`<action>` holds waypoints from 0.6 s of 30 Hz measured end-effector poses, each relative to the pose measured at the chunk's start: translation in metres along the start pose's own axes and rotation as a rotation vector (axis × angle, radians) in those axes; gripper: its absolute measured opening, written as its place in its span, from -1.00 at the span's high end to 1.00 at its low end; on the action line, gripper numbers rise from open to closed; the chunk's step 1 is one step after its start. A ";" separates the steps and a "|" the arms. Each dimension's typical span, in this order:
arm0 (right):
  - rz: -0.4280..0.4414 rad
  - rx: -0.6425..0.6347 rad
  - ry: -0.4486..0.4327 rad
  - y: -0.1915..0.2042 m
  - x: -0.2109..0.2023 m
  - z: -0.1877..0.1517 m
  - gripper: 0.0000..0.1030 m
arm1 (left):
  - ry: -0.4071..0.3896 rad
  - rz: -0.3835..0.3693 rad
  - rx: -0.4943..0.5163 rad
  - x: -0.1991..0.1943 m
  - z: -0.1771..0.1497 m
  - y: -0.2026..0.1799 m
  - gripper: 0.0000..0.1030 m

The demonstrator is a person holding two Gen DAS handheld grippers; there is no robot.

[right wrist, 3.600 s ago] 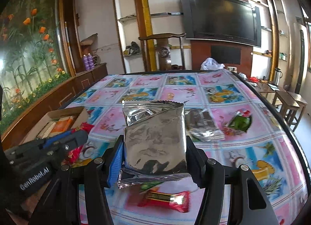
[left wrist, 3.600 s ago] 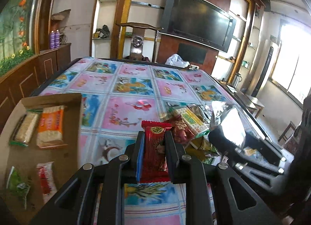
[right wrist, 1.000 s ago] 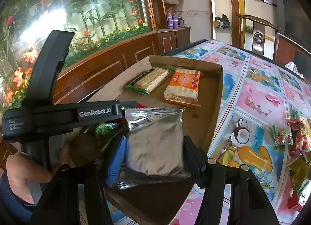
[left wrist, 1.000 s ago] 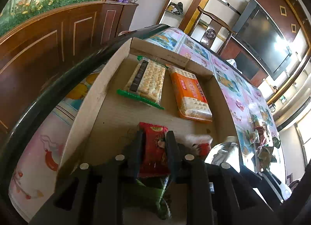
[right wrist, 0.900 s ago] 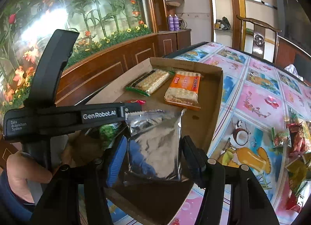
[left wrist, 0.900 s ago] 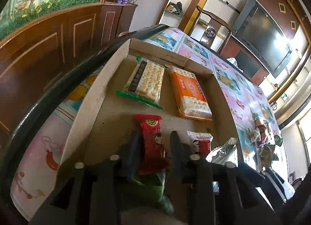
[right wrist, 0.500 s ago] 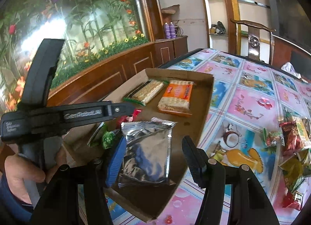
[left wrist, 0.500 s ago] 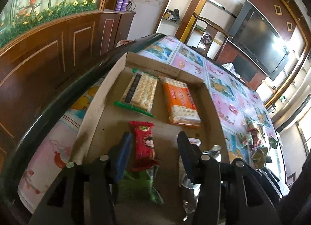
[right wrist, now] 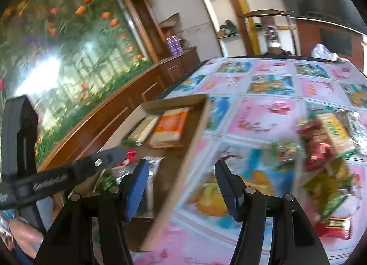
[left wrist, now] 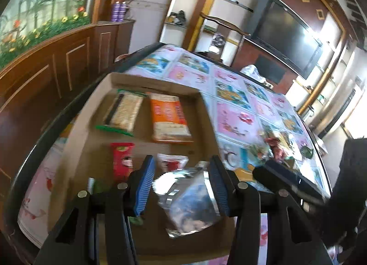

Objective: Organize snacks
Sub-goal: 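Grasp the yellow-green snack bag with the right gripper while the left grasps a yellow striped pack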

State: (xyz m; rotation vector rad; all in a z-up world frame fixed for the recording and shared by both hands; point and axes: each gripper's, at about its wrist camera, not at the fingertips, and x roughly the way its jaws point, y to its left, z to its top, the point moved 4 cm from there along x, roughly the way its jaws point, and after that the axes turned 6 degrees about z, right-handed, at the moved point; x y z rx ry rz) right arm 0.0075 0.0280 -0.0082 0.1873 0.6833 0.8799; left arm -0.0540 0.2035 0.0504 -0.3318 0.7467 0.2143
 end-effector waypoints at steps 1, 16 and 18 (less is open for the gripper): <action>-0.008 0.024 -0.010 -0.011 -0.006 0.003 -0.25 | 0.002 -0.009 0.012 -0.001 -0.001 -0.007 0.04; -0.162 0.260 -0.075 -0.137 -0.077 0.012 -0.27 | 0.070 -0.132 0.185 0.005 -0.029 -0.100 -0.02; -0.179 0.293 -0.043 -0.156 -0.076 0.010 -0.28 | 0.081 -0.151 0.218 0.006 -0.036 -0.115 -0.04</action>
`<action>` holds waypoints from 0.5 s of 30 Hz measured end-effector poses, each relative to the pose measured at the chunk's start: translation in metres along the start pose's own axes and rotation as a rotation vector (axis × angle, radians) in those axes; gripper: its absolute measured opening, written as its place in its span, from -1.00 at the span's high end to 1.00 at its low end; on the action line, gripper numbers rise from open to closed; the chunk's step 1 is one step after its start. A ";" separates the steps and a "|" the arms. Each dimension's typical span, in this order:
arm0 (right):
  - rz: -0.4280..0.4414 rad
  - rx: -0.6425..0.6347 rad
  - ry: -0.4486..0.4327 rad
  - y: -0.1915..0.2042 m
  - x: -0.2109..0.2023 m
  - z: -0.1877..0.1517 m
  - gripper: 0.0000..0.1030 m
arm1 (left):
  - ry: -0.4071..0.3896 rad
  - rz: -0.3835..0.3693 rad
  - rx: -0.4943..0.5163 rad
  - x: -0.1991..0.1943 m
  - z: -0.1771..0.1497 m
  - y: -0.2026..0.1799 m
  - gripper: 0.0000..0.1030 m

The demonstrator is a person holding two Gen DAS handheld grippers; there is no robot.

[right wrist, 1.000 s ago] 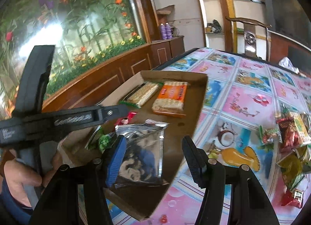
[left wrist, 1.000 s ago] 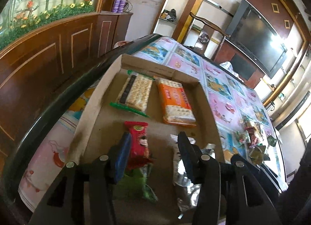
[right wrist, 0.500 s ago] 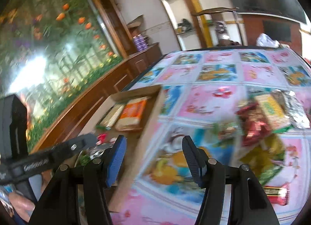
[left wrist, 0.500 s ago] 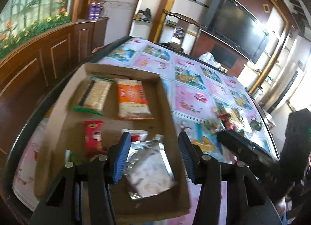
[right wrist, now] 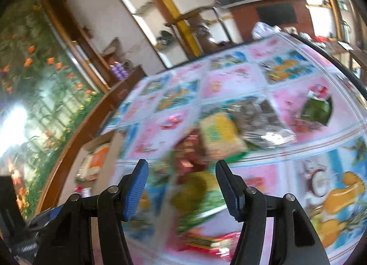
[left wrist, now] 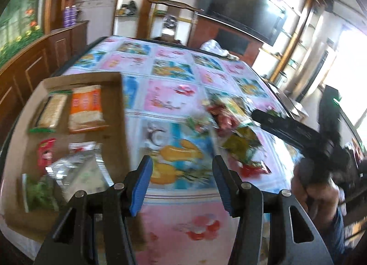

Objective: Organize snacks
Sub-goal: 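Grasp the yellow-green snack bag with the right gripper while the left grasps a yellow striped pack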

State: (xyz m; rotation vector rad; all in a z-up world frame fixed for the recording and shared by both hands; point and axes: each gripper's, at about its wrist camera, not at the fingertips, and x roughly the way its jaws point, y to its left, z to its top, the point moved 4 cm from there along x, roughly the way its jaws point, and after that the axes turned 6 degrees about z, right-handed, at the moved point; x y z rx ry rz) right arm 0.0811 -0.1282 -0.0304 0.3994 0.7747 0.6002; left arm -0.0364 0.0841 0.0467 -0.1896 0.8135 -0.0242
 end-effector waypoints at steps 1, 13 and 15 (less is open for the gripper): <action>-0.005 0.012 0.022 -0.008 0.004 0.001 -0.28 | 0.006 -0.009 0.012 0.002 -0.001 -0.006 -0.05; -0.001 -0.070 0.169 -0.004 0.032 -0.017 0.01 | 0.073 -0.071 0.054 0.020 -0.016 -0.032 -0.05; 0.001 -0.100 0.167 0.000 0.032 -0.019 0.11 | 0.080 -0.072 0.043 0.023 -0.016 -0.029 -0.05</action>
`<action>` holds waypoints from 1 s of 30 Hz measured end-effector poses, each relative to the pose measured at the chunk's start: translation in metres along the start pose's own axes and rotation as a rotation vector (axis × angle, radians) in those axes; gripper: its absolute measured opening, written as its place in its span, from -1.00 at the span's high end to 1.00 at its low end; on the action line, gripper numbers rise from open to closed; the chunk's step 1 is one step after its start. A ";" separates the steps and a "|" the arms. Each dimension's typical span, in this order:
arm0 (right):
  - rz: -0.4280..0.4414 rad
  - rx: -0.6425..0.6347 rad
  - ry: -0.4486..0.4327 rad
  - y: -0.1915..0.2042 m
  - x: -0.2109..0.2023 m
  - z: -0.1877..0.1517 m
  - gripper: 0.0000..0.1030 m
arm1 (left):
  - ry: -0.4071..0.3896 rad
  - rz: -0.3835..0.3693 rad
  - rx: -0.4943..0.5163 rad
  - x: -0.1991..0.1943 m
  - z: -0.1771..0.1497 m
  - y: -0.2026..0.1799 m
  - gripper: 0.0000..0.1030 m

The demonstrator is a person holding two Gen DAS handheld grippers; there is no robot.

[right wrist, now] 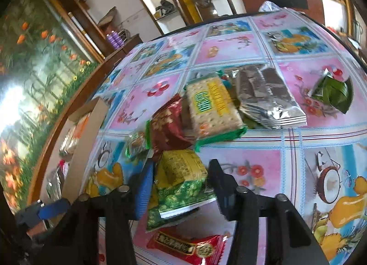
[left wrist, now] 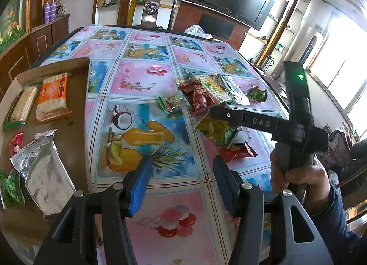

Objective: Organize snacks
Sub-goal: 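Grasp the yellow-green snack bag with the right gripper while the left grasps a yellow striped pack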

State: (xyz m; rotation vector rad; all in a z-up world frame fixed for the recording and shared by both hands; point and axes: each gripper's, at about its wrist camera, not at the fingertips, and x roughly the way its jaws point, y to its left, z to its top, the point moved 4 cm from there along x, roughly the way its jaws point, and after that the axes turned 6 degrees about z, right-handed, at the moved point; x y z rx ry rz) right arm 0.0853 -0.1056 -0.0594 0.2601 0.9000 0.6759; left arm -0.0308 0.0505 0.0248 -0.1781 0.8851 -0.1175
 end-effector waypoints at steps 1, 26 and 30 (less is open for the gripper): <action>-0.002 -0.019 0.004 0.003 -0.001 -0.001 0.13 | 0.004 -0.001 -0.004 0.001 0.000 0.000 -0.06; 0.165 0.079 -0.033 0.011 -0.025 -0.007 0.20 | 0.089 0.000 0.069 0.028 -0.006 -0.025 -0.21; 0.151 0.065 -0.053 0.013 -0.030 -0.006 0.20 | 0.080 0.032 0.091 0.041 -0.004 -0.031 -0.23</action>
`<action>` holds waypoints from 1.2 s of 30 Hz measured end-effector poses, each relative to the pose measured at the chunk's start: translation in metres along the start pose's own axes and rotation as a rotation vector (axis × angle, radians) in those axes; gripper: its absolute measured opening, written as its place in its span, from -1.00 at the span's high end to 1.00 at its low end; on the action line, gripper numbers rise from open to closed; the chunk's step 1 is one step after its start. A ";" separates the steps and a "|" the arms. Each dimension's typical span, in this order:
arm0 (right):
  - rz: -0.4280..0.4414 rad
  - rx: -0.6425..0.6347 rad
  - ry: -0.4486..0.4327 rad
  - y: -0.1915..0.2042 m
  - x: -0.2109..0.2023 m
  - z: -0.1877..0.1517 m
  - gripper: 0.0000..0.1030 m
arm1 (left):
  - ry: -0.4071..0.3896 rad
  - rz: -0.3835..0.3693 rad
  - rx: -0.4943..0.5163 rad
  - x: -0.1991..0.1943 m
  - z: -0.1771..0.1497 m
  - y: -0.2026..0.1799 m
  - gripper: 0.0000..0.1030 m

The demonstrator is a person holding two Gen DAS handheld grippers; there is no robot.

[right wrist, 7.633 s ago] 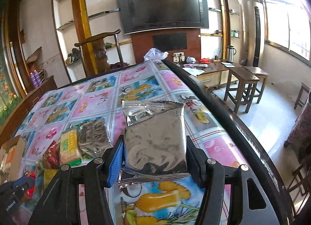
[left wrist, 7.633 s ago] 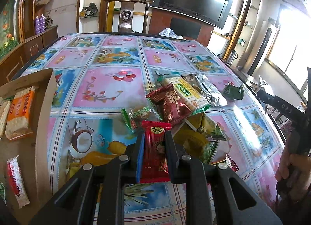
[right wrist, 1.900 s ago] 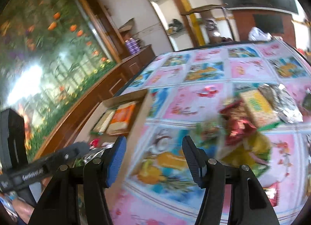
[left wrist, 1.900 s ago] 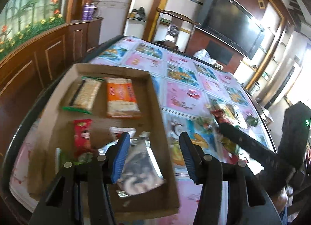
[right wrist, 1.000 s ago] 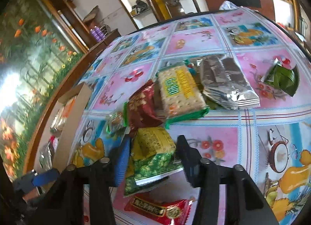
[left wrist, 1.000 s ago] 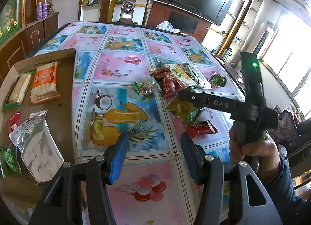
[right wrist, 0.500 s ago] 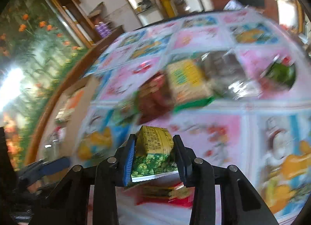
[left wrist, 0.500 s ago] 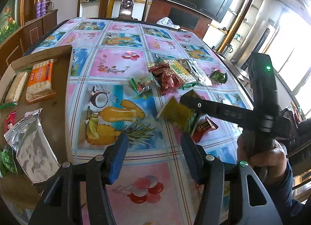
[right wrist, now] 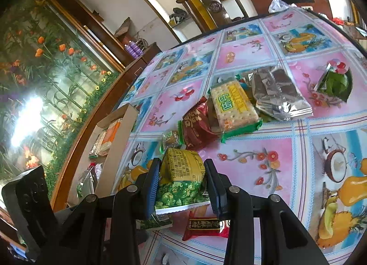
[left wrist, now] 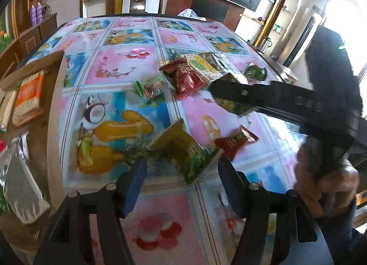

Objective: Organize snacks
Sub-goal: 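Grasp the yellow-green snack bag with the right gripper while the left grasps a yellow striped pack, then carry the yellow-green bag and yellow striped pack over the box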

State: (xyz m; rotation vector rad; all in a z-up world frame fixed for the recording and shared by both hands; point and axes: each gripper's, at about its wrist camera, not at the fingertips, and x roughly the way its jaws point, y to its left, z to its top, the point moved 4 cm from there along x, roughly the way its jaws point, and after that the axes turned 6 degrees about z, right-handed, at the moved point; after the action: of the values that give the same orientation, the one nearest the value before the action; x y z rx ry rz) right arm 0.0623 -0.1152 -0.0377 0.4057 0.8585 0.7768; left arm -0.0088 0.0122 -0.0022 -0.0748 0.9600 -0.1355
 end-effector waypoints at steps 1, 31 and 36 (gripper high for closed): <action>-0.002 0.000 -0.002 0.000 0.000 0.000 0.20 | -0.001 0.014 0.003 0.004 0.002 0.000 -0.23; -0.157 -0.159 -0.040 0.016 0.000 -0.001 0.20 | -0.203 0.149 0.015 0.006 0.022 0.007 0.46; -0.187 -0.212 -0.052 0.022 0.001 -0.003 0.20 | -0.246 0.158 0.002 -0.002 0.023 0.011 0.46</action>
State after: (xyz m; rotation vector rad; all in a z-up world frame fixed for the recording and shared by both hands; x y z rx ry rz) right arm 0.0511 -0.0999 -0.0269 0.1543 0.7447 0.6729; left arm 0.0098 0.0230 0.0107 -0.0133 0.7172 0.0186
